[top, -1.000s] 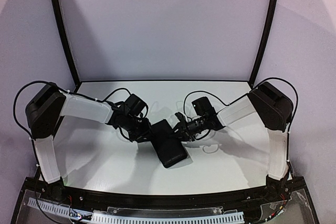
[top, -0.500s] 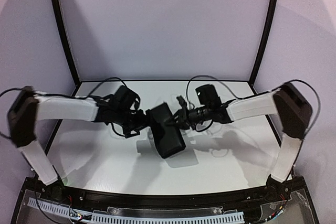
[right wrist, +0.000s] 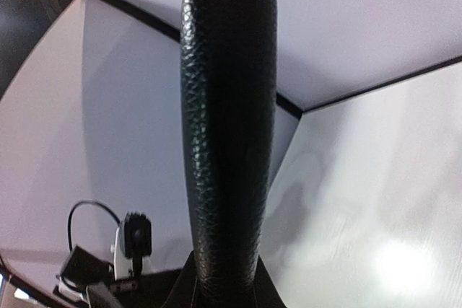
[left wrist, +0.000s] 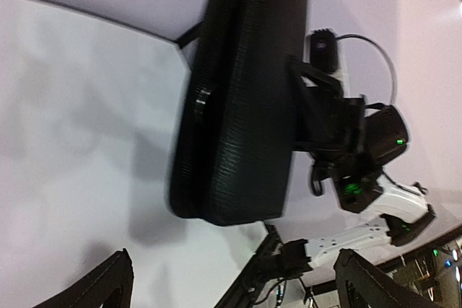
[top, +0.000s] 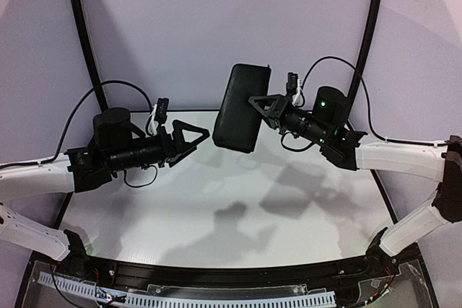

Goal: Sort the hair-cutting tools

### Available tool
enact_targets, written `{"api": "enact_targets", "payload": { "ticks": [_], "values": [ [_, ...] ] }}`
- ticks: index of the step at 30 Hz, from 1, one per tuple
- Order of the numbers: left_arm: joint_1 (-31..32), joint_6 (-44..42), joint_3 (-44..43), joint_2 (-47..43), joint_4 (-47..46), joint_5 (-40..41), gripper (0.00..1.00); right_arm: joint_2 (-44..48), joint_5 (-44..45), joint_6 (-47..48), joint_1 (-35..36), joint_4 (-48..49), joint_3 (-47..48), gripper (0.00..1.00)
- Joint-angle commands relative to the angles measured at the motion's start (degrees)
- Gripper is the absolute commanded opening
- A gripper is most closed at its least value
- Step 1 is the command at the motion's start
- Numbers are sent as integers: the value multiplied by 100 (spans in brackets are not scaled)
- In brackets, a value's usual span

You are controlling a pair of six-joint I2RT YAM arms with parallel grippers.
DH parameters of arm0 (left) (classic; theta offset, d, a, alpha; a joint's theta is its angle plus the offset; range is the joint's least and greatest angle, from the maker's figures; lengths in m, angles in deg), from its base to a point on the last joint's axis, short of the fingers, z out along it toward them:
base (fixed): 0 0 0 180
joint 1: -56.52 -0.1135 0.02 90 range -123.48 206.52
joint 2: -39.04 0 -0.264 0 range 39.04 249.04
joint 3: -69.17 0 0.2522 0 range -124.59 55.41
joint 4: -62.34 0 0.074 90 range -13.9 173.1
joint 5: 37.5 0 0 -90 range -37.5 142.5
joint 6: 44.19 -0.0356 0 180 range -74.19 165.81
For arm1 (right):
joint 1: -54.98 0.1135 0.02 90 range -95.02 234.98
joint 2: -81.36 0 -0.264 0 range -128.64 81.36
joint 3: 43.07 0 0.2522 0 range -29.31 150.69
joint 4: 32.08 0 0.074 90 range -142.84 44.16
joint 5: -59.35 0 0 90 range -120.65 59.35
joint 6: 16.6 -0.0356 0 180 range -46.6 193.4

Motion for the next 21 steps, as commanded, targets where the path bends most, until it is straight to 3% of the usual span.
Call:
{"api": "enact_targets", "payload": {
  "ticks": [1,18,21],
  "values": [
    [164,-345,-146,197,-963,-141,99,440,1083,-377,262,1347,-98,0],
    [279,-458,-1009,1092,-1506,351,98,239,1627,-785,833,2523,-219,0],
    [281,-386,-974,1182,-1739,335,81,89,1532,-885,886,2654,-161,0]
  ]
}}
